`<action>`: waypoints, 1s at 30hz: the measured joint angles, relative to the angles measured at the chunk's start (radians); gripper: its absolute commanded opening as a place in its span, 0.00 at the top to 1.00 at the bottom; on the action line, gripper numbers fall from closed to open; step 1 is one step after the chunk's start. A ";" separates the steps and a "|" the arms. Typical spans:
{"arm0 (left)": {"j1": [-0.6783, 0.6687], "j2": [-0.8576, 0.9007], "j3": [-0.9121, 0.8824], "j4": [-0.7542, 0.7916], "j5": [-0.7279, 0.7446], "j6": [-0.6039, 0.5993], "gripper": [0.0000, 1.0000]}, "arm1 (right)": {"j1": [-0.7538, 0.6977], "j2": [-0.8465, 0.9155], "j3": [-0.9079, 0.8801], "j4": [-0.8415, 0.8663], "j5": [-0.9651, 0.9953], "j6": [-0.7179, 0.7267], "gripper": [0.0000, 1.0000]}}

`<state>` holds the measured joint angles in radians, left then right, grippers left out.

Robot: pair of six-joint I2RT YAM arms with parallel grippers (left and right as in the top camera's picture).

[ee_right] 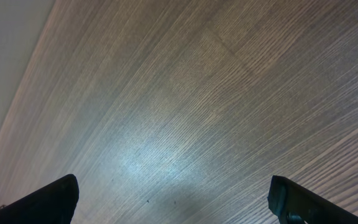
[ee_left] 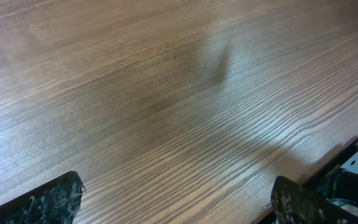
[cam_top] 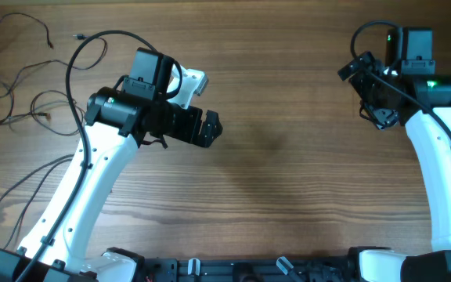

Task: Untangle cables

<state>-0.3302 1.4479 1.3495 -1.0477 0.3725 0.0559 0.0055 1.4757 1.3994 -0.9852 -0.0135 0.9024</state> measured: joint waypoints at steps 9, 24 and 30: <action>0.207 0.000 0.000 0.057 -0.195 -0.375 0.00 | 0.000 0.000 0.000 0.001 0.000 0.000 0.00; 0.317 0.000 0.000 -0.136 -0.075 -0.500 0.00 | 0.000 0.000 0.000 0.003 0.000 0.000 0.00; 0.317 0.000 0.000 -0.180 -0.075 -0.451 0.00 | 0.000 0.000 0.000 0.007 -0.080 0.042 0.01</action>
<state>-0.0132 1.4479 1.3495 -1.2274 0.2977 -0.3946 0.0055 1.4757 1.3994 -0.9783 -0.0940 0.9447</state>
